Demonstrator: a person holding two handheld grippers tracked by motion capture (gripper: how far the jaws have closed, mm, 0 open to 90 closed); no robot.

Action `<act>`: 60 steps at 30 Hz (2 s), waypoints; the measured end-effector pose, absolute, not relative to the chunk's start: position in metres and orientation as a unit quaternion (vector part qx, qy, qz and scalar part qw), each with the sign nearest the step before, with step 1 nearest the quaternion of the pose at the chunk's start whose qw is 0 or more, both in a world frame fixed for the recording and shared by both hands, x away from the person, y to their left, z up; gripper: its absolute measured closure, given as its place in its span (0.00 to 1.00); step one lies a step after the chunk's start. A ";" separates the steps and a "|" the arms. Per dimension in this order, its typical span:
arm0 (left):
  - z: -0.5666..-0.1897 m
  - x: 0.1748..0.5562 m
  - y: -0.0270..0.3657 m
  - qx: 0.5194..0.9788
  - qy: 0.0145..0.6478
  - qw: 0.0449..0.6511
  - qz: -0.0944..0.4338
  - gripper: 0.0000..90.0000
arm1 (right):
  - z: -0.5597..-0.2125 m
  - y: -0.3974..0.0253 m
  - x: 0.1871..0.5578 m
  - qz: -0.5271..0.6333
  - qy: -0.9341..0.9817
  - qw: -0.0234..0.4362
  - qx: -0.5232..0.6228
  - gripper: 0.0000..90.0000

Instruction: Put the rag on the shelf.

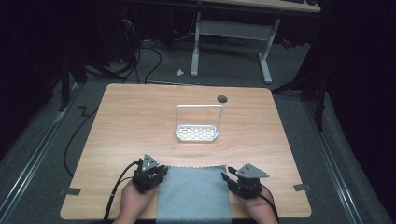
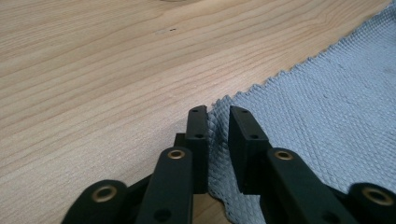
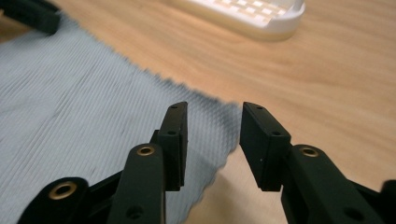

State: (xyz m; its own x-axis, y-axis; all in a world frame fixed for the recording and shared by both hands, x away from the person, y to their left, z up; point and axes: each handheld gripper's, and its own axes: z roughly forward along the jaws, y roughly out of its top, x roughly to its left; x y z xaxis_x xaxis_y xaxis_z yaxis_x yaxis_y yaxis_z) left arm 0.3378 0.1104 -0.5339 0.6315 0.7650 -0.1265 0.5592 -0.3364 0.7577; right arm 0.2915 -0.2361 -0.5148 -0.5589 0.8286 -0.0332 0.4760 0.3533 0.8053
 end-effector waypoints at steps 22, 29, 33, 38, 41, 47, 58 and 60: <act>-0.535 0.338 0.112 0.807 0.406 0.414 0.111 0.95 | -0.530 -0.230 0.323 0.361 0.801 0.186 0.440 0.84; -0.534 0.337 0.113 0.808 0.403 0.416 0.109 0.97 | -0.530 -0.228 0.322 0.357 0.808 0.192 0.427 0.99; -0.532 0.336 0.115 0.801 0.404 0.428 0.110 0.98 | -0.528 -0.229 0.319 0.365 0.804 0.197 0.427 0.99; -0.528 0.332 0.114 0.793 0.400 0.443 0.120 0.98 | -0.521 -0.233 0.313 0.387 0.791 0.211 0.425 0.99; -0.525 0.329 0.112 0.792 0.390 0.451 0.129 0.98 | -0.515 -0.234 0.310 0.400 0.782 0.219 0.424 0.99; -0.517 0.326 0.114 0.782 0.384 0.471 0.142 0.98 | -0.506 -0.235 0.305 0.420 0.770 0.230 0.421 0.99; -0.496 0.327 0.119 0.757 0.382 0.512 0.135 0.98 | -0.484 -0.239 0.307 0.453 0.745 0.252 0.420 0.99; -0.491 0.330 0.119 0.754 0.378 0.519 0.137 0.98 | -0.478 -0.240 0.308 0.460 0.738 0.256 0.423 0.99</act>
